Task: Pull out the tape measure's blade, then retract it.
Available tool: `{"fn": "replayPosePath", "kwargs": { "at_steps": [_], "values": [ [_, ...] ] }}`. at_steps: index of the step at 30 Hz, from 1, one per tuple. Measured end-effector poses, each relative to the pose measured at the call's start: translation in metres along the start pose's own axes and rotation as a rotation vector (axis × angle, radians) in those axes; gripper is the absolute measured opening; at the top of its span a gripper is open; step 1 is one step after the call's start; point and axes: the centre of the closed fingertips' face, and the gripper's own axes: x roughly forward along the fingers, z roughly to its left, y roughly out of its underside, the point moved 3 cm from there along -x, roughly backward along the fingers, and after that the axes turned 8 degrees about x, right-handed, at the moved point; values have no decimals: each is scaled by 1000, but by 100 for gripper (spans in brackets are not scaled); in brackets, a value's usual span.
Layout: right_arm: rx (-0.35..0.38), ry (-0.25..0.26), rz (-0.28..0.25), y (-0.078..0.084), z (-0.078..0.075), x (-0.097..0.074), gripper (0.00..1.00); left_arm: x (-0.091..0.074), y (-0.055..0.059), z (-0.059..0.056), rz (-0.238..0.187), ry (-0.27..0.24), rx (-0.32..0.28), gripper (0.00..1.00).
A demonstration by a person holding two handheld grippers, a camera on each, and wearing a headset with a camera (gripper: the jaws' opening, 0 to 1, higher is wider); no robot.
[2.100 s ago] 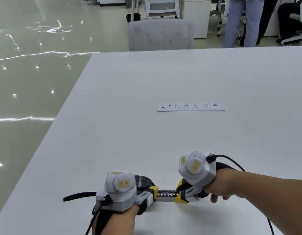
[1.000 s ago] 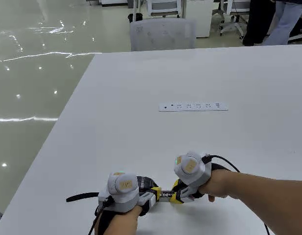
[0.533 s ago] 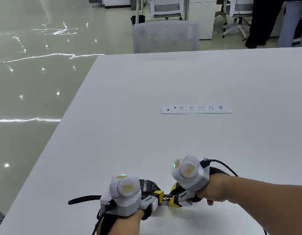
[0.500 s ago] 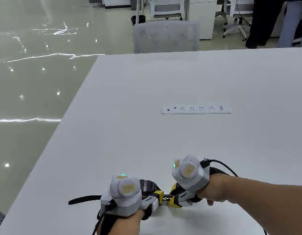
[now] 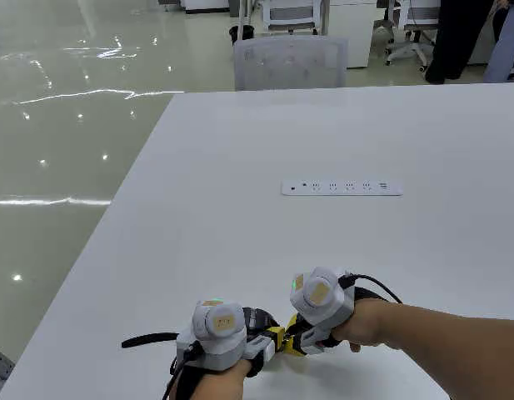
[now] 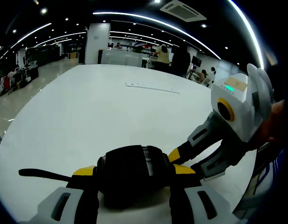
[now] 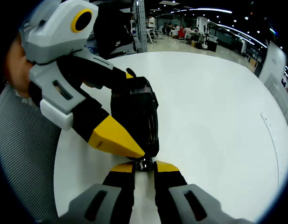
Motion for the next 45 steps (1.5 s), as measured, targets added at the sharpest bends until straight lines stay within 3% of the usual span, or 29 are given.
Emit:
{"fn": "replayPosePath", "kwargs": {
  "at_steps": [7,11,21,34,39,41,42,43,44,45],
  "values": [
    [-20,8,-25,1,1,-1,14,0,0,0,-4,0,0,58],
    [-56,0,-9,0,1,-1,14,0,1,0,-3,0,-1,58],
    [-53,-19,16,-2,1,1,14,0,1,0,0,2,-3,58],
    [-53,31,15,-1,2,1,15,1,0,-1,-2,5,5,60],
    [-31,73,4,-2,-2,0,23,-1,0,1,4,64,-12,60],
    [-26,92,-4,-2,-4,-3,28,-3,-4,2,-12,74,8,60],
    [-5,100,-25,-4,-5,-7,30,-3,-10,-1,-51,120,19,60],
    [18,113,-37,-4,-6,-9,32,-2,-9,-3,-45,144,-4,62],
    [50,143,-58,-4,-9,-14,33,-4,-9,-5,-32,203,-3,67],
    [66,155,-69,-4,-10,-17,35,-5,-7,-2,-18,217,11,70]
  ]
}}
